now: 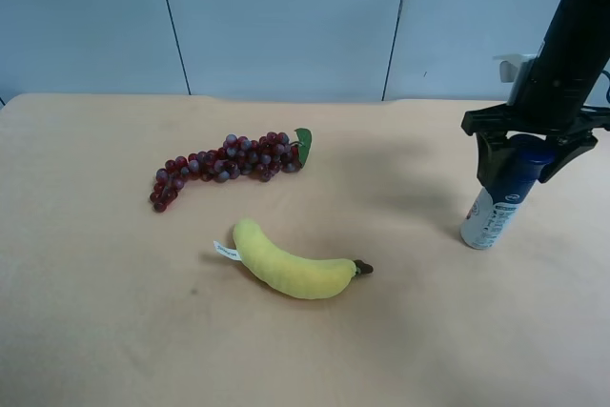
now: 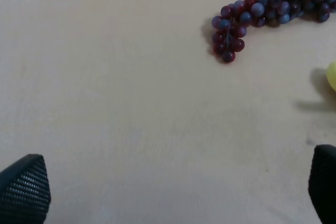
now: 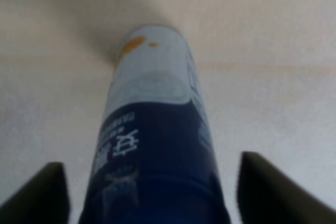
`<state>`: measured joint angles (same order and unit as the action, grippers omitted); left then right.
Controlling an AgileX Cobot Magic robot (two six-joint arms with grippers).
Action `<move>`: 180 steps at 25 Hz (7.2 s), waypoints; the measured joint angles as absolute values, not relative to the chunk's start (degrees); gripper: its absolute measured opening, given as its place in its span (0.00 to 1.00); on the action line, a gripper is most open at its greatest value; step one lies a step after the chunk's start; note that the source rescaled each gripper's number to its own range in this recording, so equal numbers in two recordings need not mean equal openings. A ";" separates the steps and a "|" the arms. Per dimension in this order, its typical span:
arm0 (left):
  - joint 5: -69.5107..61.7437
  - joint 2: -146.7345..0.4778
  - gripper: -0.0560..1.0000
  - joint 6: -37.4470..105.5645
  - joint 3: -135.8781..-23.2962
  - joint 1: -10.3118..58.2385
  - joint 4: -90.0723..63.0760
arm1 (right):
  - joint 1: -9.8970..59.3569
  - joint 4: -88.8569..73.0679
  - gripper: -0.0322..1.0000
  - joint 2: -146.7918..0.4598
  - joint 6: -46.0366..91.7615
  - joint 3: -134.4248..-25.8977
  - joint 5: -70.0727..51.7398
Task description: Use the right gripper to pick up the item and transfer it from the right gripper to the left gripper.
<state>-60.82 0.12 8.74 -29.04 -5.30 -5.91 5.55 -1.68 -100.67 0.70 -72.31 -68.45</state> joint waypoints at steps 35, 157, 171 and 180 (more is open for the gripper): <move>-60.82 0.12 1.00 8.74 -29.04 -5.30 -5.91 | 25.31 -13.24 0.04 -86.53 6.88 -78.81 -70.32; -35.80 -61.64 0.06 37.57 -45.17 42.07 -10.61 | 40.98 -19.58 0.99 -75.05 21.79 -78.87 -69.22; -35.80 -61.64 0.06 37.57 -45.17 42.07 -10.61 | 40.98 -8.94 0.99 -51.71 15.13 -67.20 -69.45; -35.80 -61.64 0.06 37.57 -45.17 42.07 -10.61 | 40.98 -5.95 0.99 -33.51 13.45 -48.70 -70.21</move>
<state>-35.80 -61.64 37.57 -45.17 42.07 -10.61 40.98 -5.95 -33.51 13.45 -48.70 -70.21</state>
